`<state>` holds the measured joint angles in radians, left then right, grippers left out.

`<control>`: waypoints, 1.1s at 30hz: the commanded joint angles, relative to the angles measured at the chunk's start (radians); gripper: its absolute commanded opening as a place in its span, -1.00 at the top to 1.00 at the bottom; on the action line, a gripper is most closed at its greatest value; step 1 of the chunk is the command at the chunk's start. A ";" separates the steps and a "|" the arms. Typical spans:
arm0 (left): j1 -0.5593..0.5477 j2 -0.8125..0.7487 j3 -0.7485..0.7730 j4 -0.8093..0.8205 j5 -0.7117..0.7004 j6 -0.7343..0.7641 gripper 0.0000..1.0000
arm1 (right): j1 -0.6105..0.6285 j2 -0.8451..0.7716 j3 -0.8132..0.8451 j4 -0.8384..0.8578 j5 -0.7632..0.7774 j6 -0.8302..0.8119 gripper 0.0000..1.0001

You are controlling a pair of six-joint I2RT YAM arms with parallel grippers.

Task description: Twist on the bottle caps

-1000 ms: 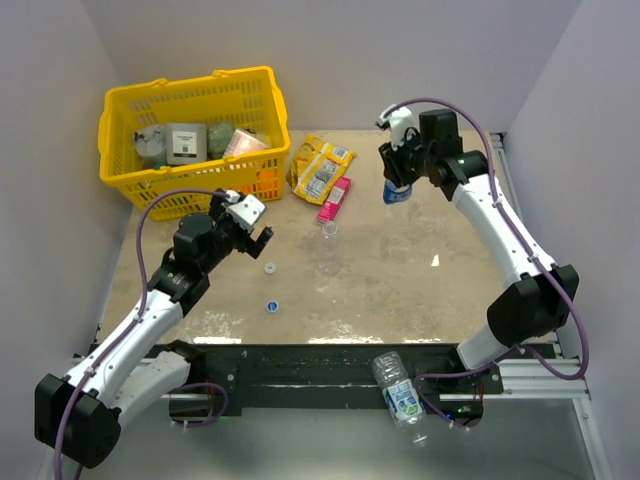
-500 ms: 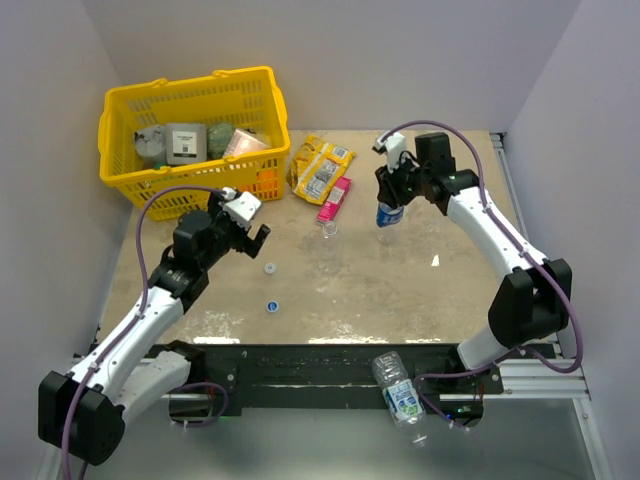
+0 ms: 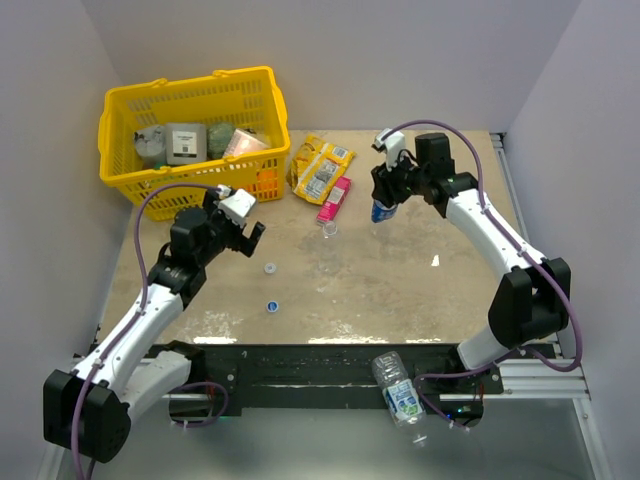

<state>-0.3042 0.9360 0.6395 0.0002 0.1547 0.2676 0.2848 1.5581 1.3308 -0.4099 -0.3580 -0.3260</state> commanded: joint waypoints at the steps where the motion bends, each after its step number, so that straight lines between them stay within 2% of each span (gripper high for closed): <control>1: 0.020 0.006 0.034 0.017 0.048 -0.030 -0.99 | -0.004 -0.017 -0.001 0.051 0.004 0.011 -0.05; 8: 0.028 0.009 0.038 0.015 0.068 -0.013 -0.99 | -0.006 -0.001 0.013 0.057 0.010 0.016 -0.12; 13: 0.028 0.001 0.051 0.003 0.134 0.016 -0.99 | -0.004 -0.001 0.036 0.071 0.021 0.033 -0.21; 14: 0.028 0.000 0.075 0.001 0.153 0.022 -0.99 | -0.004 -0.003 0.048 0.071 0.021 0.041 -0.35; 17: 0.028 -0.017 0.165 -0.081 0.284 0.048 -0.99 | -0.006 -0.015 0.103 0.054 0.014 0.060 -0.50; 19: 0.028 -0.009 0.239 -0.156 0.417 0.056 -0.99 | -0.004 -0.033 0.149 0.045 0.004 0.073 -0.55; 20: 0.028 -0.008 0.321 -0.181 0.481 0.079 -0.99 | -0.004 -0.041 0.165 0.039 -0.001 0.091 -0.61; 21: 0.027 0.003 0.360 -0.215 0.605 0.091 -0.99 | -0.004 -0.049 0.192 0.033 -0.002 0.102 -0.68; 22: 0.021 0.013 0.435 -0.230 0.655 0.108 -0.99 | -0.004 -0.059 0.206 0.025 -0.012 0.119 -0.71; 25: -0.065 0.107 0.573 -0.382 0.730 0.157 -0.99 | -0.004 -0.084 0.254 0.005 -0.016 0.160 -0.73; 26: -0.167 0.144 0.689 -0.455 0.726 0.270 -0.99 | -0.004 -0.092 0.263 0.003 -0.015 0.166 -0.73; 27: -0.221 0.214 0.741 -0.583 0.695 0.324 -0.99 | -0.006 -0.098 0.280 0.005 -0.013 0.174 -0.74; 28: -0.264 0.246 0.817 -0.636 0.695 0.417 -0.99 | -0.006 -0.114 0.291 0.005 -0.001 0.186 -0.74; 29: -0.336 0.277 0.844 -0.675 0.694 0.451 -0.99 | -0.006 -0.121 0.300 0.011 0.008 0.191 -0.74; 31: -0.403 0.372 0.908 -0.796 0.672 0.600 -0.99 | -0.004 -0.136 0.327 0.020 0.028 0.203 -0.74; 33: -0.495 0.452 0.936 -0.870 0.628 0.672 -0.99 | -0.004 -0.156 0.349 0.034 0.056 0.209 -0.74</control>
<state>-0.6815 1.2446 1.5208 -0.5533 0.7982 0.6674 0.2848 1.4590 1.6058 -0.4038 -0.3492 -0.1642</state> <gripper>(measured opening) 0.994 0.868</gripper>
